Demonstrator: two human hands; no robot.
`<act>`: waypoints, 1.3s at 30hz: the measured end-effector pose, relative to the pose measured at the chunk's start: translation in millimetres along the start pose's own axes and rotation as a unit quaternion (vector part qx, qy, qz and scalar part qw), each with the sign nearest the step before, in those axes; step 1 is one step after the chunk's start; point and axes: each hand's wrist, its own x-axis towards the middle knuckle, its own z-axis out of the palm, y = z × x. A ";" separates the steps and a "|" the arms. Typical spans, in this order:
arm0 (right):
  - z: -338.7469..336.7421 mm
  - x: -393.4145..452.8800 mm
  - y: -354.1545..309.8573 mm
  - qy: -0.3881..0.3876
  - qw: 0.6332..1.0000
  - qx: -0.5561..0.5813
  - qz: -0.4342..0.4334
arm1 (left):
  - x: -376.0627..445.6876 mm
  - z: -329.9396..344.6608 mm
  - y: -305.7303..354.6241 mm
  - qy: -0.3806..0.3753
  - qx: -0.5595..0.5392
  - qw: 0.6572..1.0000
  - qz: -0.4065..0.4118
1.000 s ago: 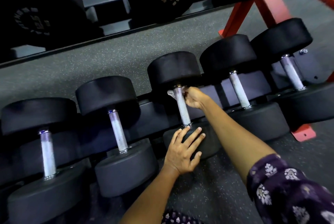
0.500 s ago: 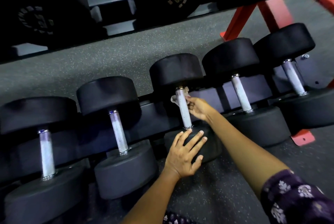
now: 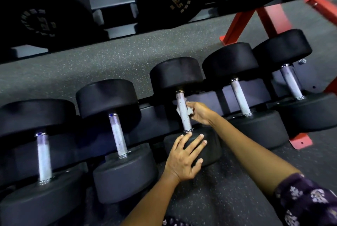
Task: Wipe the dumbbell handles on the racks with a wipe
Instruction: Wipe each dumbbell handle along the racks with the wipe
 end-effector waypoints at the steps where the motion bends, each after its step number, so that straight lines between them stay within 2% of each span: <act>1: -0.1 -0.1 -3.1 -0.020 1.000 -0.001 0.013 | 0.4 -0.1 0.1 0.000 0.001 1.000 0.000; 2: 3.2 -1.1 -10.6 -0.033 0.999 0.015 0.018 | 0.7 -0.5 0.1 0.002 0.001 1.000 0.000; 4: 10.2 7.6 -26.7 0.001 0.997 0.074 -0.001 | 1.5 -0.9 -0.2 0.006 0.003 1.000 0.001; 5: 15.5 11.2 -30.9 0.022 0.997 0.077 -0.012 | 1.3 -1.0 0.4 0.007 0.005 1.000 0.001; 7: 20.9 5.2 -30.5 0.013 0.998 0.060 -0.021 | 1.7 -1.2 -0.3 0.008 0.005 1.000 0.001; 9: 17.5 -13.0 -16.3 0.003 1.000 -0.016 -0.004 | 0.3 -0.6 -0.3 0.007 0.004 1.000 0.005; 12: -3.4 -25.4 3.8 -0.007 0.983 -0.170 0.068 | -0.5 1.9 -1.5 0.014 0.006 1.000 0.009; 14: -12.8 -21.7 -0.7 -0.006 0.971 -0.217 0.097 | -1.3 2.5 -2.0 0.015 0.009 1.000 0.012; 19: -11.9 -10.8 -11.8 0.000 0.970 -0.236 0.057 | 1.3 2.1 -1.2 0.011 0.013 1.000 0.007; 22: -17.8 -27.7 0.8 0.004 0.929 -0.364 0.060 | 2.2 2.9 -1.4 0.011 0.014 1.000 0.009; 23: -22.8 -26.8 3.4 0.017 0.926 -0.374 0.057 | 1.1 2.4 -0.8 0.010 0.012 1.000 0.010; 26: -16.9 -24.8 -8.8 0.088 0.951 -0.295 0.021 | 1.2 0.8 1.4 0.011 0.011 1.000 0.006; 28: -8.4 -21.8 -10.5 0.108 0.953 -0.282 0.001 | 1.2 1.1 0.4 0.010 0.011 1.000 0.005; 30: -3.9 -27.6 -2.5 0.096 0.931 -0.351 0.019 | -0.1 1.6 0.1 0.012 0.015 1.000 0.006; 32: -5.8 -36.6 2.6 0.085 0.893 -0.439 0.054 | -1.4 2.1 -0.1 0.010 0.012 1.000 0.008; 33: -6.1 -37.9 -0.4 0.091 0.883 -0.458 0.045 | -1.6 2.0 0.6 0.009 0.010 1.000 0.010; 36: 7.2 -26.9 -19.4 0.155 0.915 -0.373 -0.016 | 1.4 1.3 1.6 0.010 0.013 1.000 0.007; 37: 11.7 -20.6 -22.9 0.189 0.912 -0.359 -0.054 | 1.4 1.7 1.0 0.013 0.012 1.000 0.007; 39: 18.7 -20.1 -19.2 0.243 0.877 -0.404 -0.090 | -0.9 2.3 0.5 0.020 0.010 1.000 0.011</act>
